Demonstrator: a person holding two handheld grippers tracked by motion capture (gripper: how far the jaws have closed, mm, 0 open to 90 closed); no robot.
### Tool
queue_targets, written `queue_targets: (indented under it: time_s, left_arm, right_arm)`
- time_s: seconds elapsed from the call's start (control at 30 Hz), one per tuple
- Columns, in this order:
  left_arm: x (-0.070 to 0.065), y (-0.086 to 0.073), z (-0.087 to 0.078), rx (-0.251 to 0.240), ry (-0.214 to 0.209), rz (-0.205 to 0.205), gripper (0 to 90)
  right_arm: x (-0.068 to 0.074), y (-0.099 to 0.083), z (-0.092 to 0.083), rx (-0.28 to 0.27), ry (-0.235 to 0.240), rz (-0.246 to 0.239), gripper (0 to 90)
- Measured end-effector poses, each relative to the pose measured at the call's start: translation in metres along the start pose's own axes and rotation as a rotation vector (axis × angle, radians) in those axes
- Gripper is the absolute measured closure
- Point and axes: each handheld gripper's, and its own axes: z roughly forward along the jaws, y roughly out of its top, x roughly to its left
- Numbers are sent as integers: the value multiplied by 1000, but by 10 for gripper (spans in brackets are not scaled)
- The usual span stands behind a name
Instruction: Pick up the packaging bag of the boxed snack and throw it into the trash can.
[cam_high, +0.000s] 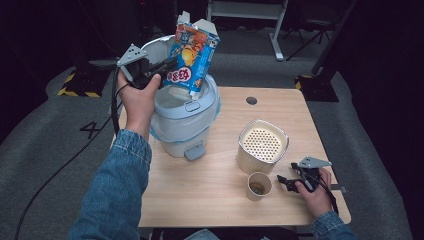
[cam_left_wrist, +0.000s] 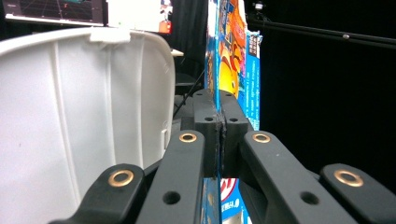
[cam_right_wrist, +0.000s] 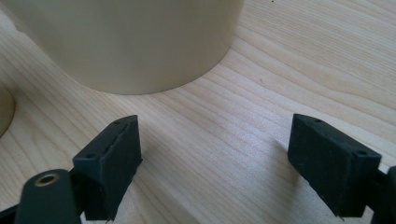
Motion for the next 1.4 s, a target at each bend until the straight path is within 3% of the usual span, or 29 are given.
queue_targets:
  time_s: [0.23, 0.47, 1.2, 1.27, 1.3, 1.33, 1.4]
  left_arm:
    - [1, -8, 5, 17, 1, -15, 887]
    - [1, -11, 4, 45, 30, -17, 886]
    - [3, -23, 5, 74, 24, -32, 868]
    - [3, -25, 6, 67, 11, -36, 657]
    - [3, -26, 6, 62, 21, -44, 657]
    - [3, -26, 5, 68, 27, -50, 461]
    - [1, -24, 2, 80, 38, -35, 332]
  right_arm:
    - [0, 0, 0, 0, 0, 0, 175]
    - [0, 0, 0, 0, 0, 0, 175]
    - [0, 0, 0, 0, 0, 0, 175]
    - [0, 0, 0, 0, 0, 0, 175]
    - [0, 0, 0, 0, 0, 0, 175]
    - [0, 0, 0, 0, 0, 1, 175]
    - [0, 0, 0, 0, 1, 0, 175]
